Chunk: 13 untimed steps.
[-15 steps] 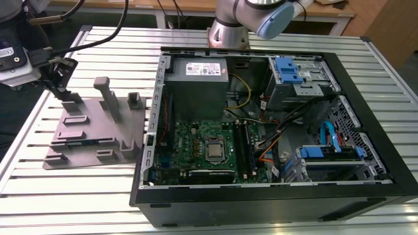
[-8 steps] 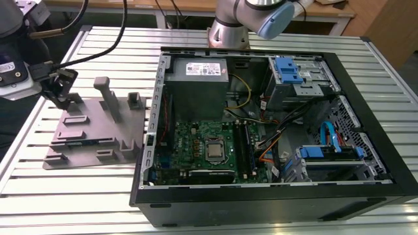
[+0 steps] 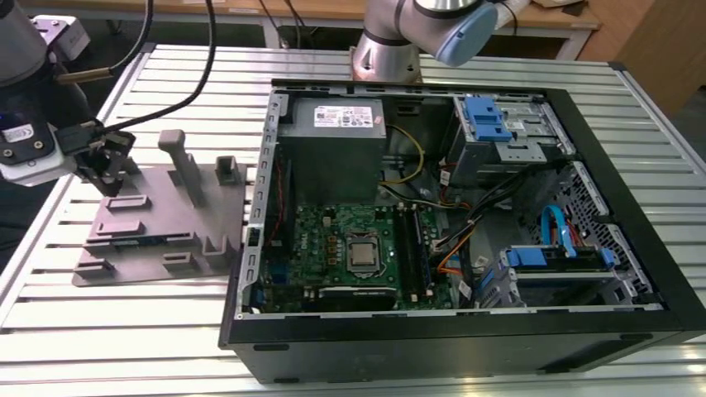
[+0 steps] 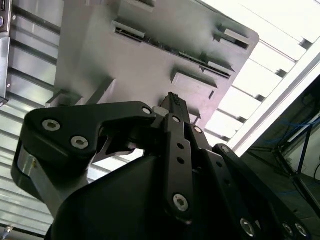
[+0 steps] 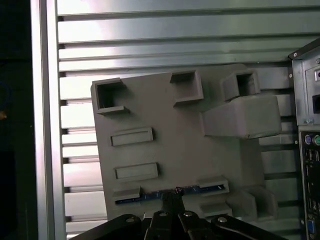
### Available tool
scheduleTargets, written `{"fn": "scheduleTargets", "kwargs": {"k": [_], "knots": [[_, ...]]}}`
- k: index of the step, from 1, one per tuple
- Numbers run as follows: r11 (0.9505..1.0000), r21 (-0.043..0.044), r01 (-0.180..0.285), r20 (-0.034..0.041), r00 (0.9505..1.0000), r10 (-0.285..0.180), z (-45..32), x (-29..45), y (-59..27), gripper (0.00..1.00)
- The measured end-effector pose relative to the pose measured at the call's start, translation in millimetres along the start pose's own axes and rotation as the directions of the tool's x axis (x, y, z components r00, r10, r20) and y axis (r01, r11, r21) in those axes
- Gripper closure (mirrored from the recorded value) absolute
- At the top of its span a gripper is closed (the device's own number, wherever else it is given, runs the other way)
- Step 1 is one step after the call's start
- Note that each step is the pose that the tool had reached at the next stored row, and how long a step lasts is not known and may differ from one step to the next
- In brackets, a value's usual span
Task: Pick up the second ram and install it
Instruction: 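Reach for the second ram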
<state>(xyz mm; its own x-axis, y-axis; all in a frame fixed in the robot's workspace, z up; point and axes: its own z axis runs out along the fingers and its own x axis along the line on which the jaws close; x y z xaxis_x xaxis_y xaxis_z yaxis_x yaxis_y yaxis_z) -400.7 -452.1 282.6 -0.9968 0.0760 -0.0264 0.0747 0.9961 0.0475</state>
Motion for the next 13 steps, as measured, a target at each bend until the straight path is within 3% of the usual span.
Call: {"fn": "scheduleTargets", "kwargs": {"k": [13], "knots": [[1.0, 0.0001, 0.0, -0.0008, 1.0, 0.0, 23.7, 0.6, -1.6, 0.89]]}}
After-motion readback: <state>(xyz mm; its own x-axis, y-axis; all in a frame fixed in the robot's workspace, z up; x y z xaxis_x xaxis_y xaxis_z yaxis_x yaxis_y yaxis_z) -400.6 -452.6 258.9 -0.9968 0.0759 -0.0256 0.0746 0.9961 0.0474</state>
